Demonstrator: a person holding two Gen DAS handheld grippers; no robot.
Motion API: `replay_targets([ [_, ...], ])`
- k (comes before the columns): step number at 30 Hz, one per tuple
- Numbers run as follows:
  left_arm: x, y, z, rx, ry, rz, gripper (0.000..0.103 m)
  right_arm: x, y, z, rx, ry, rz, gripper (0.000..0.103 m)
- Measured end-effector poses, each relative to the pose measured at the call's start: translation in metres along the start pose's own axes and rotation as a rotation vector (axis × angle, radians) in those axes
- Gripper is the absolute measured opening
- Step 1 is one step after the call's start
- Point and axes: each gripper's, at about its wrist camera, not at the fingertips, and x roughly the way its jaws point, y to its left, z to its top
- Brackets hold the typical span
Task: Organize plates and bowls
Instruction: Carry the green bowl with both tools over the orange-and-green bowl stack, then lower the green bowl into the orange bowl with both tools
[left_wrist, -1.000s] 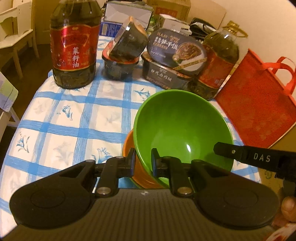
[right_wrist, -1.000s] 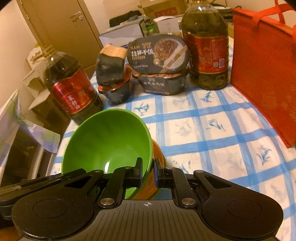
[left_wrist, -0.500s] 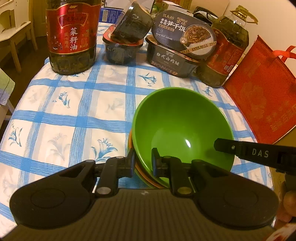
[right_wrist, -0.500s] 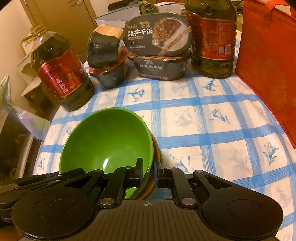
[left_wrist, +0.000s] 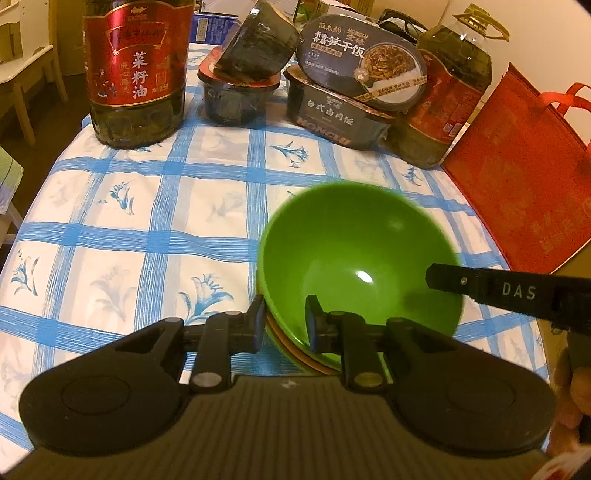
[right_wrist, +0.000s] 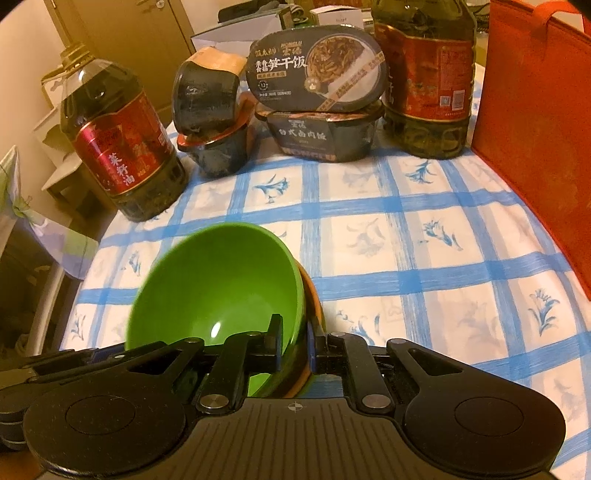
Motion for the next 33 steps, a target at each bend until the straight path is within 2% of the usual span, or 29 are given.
replay_targets([
  [3, -0.005, 0.0, 0.0, 0.008, -0.025, -0.003, 0.02, -0.007, -0.004, 0.001, 0.005, -0.024, 0.023, 0.024],
  [10, -0.012, 0.001, 0.002, 0.002, -0.043, -0.014, 0.02, -0.013, -0.018, 0.003, 0.046, -0.062, 0.021, 0.024],
  [11, -0.012, 0.001, 0.002, 0.003, -0.042, -0.015, 0.02, -0.012, -0.019, 0.002, 0.048, -0.055, 0.021, 0.024],
  [13, -0.011, 0.001, 0.003, 0.002, -0.041, -0.019, 0.02, -0.01, -0.021, 0.001, 0.058, -0.045, 0.048, 0.007],
  [14, -0.01, 0.001, 0.003, 0.002, -0.039, -0.023, 0.02, -0.008, -0.022, 0.001, 0.071, -0.039, 0.056, 0.005],
  [26, -0.023, 0.011, -0.009, -0.041, -0.057, -0.047, 0.02, -0.01, -0.024, -0.006, 0.105, -0.032, 0.069, 0.004],
  [29, -0.038, 0.017, -0.017, -0.069, -0.077, -0.06, 0.02, -0.022, -0.021, -0.012, 0.101, -0.046, 0.067, 0.007],
  [30, -0.044, 0.019, -0.022, -0.081, -0.083, -0.063, 0.02, -0.028, -0.021, -0.017, 0.101, -0.046, 0.067, 0.011],
  [32, -0.056, 0.023, -0.031, -0.096, -0.093, -0.065, 0.023, -0.038, -0.019, -0.028, 0.103, -0.047, 0.064, 0.023],
  [33, -0.062, 0.024, -0.035, -0.102, -0.097, -0.063, 0.026, -0.046, -0.018, -0.036, 0.104, -0.053, 0.063, 0.034],
])
